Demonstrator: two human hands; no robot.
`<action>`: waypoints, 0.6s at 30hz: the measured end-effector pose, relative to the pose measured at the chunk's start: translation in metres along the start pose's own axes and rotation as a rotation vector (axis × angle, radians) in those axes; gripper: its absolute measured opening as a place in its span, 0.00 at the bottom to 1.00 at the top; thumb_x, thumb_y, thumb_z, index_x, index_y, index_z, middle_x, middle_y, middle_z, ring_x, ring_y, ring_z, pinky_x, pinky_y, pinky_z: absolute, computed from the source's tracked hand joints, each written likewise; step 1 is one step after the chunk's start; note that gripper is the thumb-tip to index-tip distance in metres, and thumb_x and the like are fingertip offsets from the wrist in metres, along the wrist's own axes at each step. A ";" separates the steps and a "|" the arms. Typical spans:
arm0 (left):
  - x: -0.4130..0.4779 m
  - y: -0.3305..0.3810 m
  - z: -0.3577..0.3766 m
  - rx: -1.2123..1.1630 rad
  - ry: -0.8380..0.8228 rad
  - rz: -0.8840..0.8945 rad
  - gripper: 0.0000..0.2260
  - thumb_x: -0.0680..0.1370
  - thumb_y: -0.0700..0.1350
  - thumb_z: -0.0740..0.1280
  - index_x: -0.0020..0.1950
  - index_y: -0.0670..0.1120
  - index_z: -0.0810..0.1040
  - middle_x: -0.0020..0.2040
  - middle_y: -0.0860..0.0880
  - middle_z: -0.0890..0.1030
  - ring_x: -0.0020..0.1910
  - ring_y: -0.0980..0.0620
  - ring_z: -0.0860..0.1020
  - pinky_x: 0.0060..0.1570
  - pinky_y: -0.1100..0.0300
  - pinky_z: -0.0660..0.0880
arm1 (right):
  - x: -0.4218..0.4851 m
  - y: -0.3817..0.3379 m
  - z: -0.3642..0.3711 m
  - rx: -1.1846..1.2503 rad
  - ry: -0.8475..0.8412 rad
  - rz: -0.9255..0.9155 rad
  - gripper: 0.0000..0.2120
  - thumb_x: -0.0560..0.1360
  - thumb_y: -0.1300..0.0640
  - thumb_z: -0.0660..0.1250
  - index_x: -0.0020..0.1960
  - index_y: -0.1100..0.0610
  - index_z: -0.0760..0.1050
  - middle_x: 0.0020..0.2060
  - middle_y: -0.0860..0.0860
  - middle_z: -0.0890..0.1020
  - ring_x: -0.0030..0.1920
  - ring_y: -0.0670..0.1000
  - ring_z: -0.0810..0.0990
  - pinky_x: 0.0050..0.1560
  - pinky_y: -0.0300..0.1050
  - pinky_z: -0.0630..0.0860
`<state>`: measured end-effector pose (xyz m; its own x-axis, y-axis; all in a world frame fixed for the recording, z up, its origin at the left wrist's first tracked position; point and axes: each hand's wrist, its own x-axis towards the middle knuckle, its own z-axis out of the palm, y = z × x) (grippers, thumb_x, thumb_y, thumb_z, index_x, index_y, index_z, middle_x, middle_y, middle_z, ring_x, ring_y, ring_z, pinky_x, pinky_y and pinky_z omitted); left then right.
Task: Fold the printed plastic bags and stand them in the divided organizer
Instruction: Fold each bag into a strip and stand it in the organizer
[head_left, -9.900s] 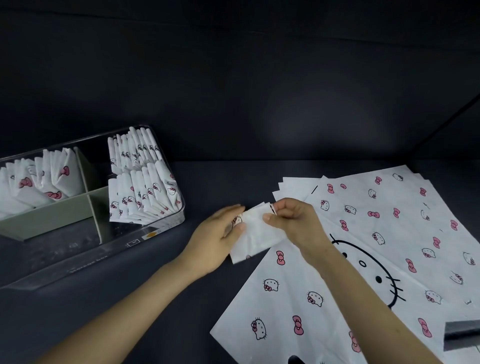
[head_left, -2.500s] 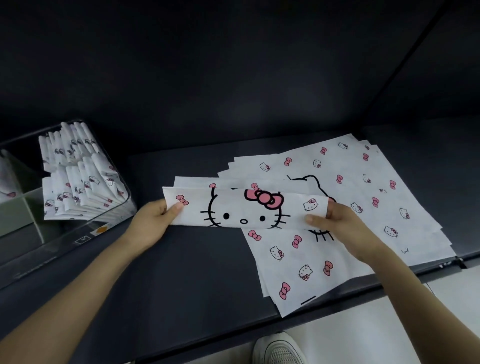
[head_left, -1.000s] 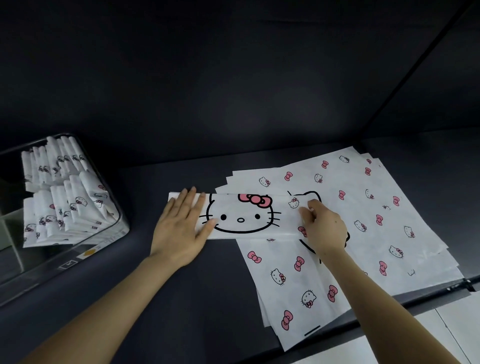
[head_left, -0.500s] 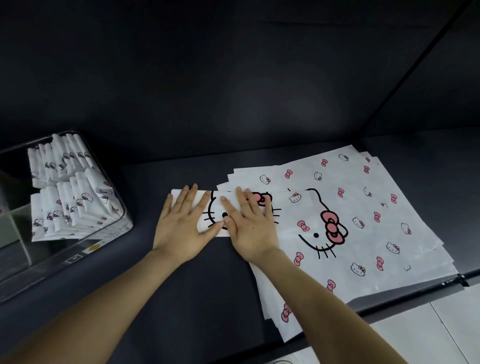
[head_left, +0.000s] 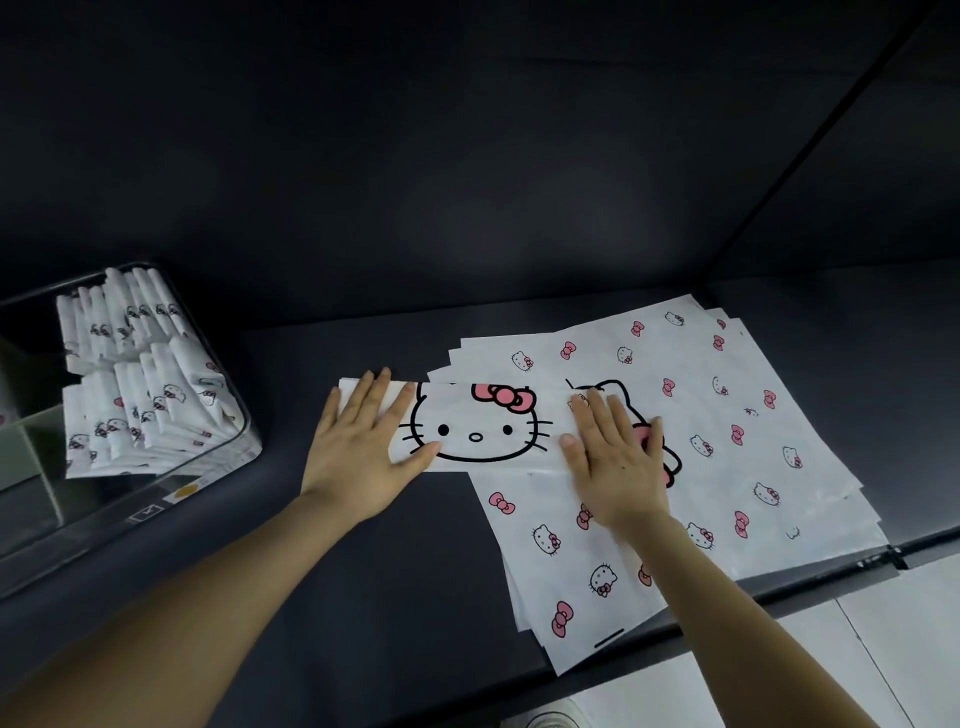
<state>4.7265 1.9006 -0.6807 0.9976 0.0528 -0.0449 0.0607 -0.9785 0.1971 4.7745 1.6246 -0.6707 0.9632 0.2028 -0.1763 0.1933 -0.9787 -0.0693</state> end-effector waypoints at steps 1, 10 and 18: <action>0.000 0.000 0.000 0.003 0.001 -0.001 0.41 0.69 0.73 0.35 0.79 0.54 0.47 0.79 0.50 0.45 0.76 0.57 0.39 0.74 0.53 0.34 | 0.000 0.002 0.000 -0.003 -0.011 0.008 0.40 0.68 0.37 0.23 0.78 0.48 0.40 0.77 0.43 0.43 0.77 0.46 0.39 0.73 0.58 0.32; 0.000 -0.001 0.002 0.017 0.015 0.011 0.40 0.71 0.72 0.36 0.78 0.53 0.48 0.79 0.49 0.47 0.77 0.55 0.41 0.75 0.51 0.36 | 0.041 0.009 -0.037 0.223 0.096 -0.018 0.28 0.73 0.47 0.69 0.70 0.55 0.70 0.65 0.52 0.74 0.64 0.57 0.70 0.62 0.51 0.66; 0.001 -0.002 0.004 0.031 0.017 0.018 0.43 0.69 0.74 0.29 0.78 0.53 0.46 0.79 0.49 0.46 0.76 0.56 0.39 0.75 0.52 0.35 | 0.072 0.008 -0.066 0.139 -0.244 -0.022 0.20 0.68 0.49 0.74 0.58 0.53 0.76 0.55 0.49 0.76 0.59 0.52 0.72 0.58 0.46 0.70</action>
<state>4.7269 1.9017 -0.6855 0.9989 0.0387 -0.0250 0.0424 -0.9849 0.1676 4.8579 1.6291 -0.6191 0.8823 0.2418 -0.4038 0.1695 -0.9636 -0.2067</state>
